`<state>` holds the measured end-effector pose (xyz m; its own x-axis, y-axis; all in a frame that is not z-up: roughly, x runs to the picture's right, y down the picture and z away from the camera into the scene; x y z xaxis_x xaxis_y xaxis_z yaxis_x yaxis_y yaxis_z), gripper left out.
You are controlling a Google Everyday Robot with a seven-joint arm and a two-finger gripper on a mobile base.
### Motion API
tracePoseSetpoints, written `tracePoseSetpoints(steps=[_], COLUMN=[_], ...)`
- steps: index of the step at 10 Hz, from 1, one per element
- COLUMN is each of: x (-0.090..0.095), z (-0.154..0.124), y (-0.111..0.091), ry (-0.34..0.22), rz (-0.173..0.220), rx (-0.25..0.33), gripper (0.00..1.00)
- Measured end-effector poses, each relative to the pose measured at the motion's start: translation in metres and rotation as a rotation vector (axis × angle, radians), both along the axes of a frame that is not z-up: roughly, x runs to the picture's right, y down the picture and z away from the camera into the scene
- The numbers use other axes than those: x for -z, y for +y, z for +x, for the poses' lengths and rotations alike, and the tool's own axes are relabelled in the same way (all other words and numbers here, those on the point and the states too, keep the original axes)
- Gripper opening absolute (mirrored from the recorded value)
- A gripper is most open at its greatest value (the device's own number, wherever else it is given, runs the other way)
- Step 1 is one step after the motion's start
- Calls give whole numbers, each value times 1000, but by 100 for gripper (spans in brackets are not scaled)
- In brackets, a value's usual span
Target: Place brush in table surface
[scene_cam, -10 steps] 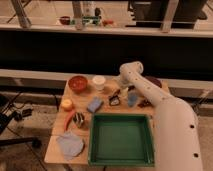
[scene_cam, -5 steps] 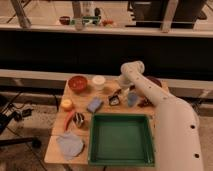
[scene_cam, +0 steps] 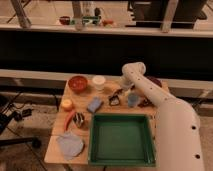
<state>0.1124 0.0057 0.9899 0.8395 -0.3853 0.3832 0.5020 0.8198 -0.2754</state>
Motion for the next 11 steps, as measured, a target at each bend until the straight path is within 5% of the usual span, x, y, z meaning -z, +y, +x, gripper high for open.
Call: tracePoseSetpoints(steps=[5, 9, 11], x=[-5, -10, -12], z=[-15, -21, -22], y=[-1, 2, 7], ry=[-28, -50, -63], rz=[-5, -23, -39], rx=[15, 29, 35], gripper=[80, 50, 49])
